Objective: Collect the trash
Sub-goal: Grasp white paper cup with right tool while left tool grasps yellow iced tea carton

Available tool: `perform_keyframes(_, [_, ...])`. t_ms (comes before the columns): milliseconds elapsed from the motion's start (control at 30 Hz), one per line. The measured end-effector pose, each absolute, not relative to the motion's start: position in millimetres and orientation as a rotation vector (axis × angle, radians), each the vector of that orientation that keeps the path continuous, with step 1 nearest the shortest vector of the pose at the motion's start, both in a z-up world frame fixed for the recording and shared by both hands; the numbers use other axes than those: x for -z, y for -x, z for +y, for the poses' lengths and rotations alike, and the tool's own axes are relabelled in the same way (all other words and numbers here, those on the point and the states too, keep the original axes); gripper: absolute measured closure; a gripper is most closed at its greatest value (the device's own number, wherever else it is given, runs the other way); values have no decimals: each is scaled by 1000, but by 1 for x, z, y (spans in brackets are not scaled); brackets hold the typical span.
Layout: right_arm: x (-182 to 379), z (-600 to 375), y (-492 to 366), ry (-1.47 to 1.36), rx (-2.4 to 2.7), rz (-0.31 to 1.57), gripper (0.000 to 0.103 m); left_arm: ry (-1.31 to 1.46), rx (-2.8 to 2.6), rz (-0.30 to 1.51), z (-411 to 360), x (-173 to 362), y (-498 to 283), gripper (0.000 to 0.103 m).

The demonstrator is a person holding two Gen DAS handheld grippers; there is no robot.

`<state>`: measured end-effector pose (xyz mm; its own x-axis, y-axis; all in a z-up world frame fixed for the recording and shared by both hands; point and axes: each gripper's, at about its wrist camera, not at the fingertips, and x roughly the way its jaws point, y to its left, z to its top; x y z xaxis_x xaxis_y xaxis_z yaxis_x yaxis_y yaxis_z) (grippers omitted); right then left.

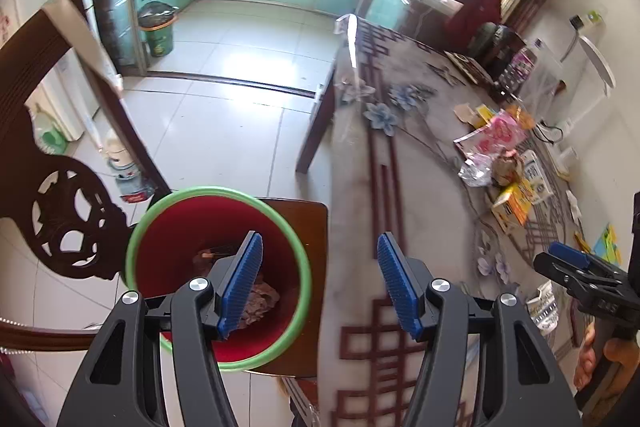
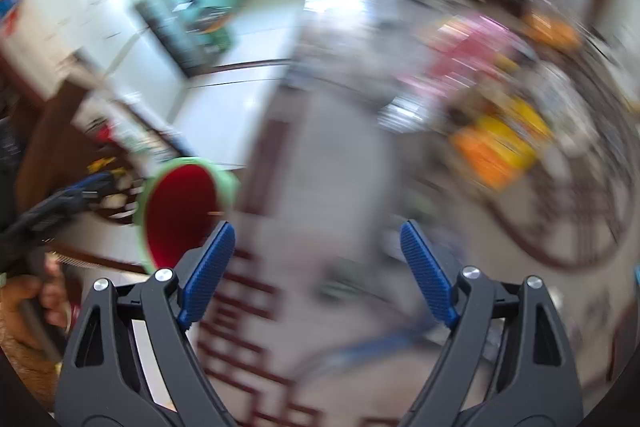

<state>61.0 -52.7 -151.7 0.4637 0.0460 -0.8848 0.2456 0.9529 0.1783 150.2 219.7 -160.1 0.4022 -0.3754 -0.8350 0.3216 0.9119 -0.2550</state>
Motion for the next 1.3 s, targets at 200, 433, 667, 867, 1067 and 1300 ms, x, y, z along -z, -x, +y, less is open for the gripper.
perform_keyframes(200, [175,-140,12,-342,412,1164,20,19,526,1081,184,161,-145,46])
perform_keyframes(433, [202,-186,59,-428,540,1217,16,-12,639,1095,128,161,-130,46])
perform_keyframes(667, [224,-200,71,-493,483,1269,16,-51,670,1106,84,161,-110,46])
perform_keyframes(867, [235,-203,60,-457,339,1316,62,-67,636,1122,50,162,-104,46])
perform_keyframes(1067, [224,-230,48,-424,278,1253,63,-114,638,1111,-8,160,-100,46])
perform_keyframes(1300, [206,-276,35,-395,258,1176,63,-230,700,1079,-97,167,-96,41])
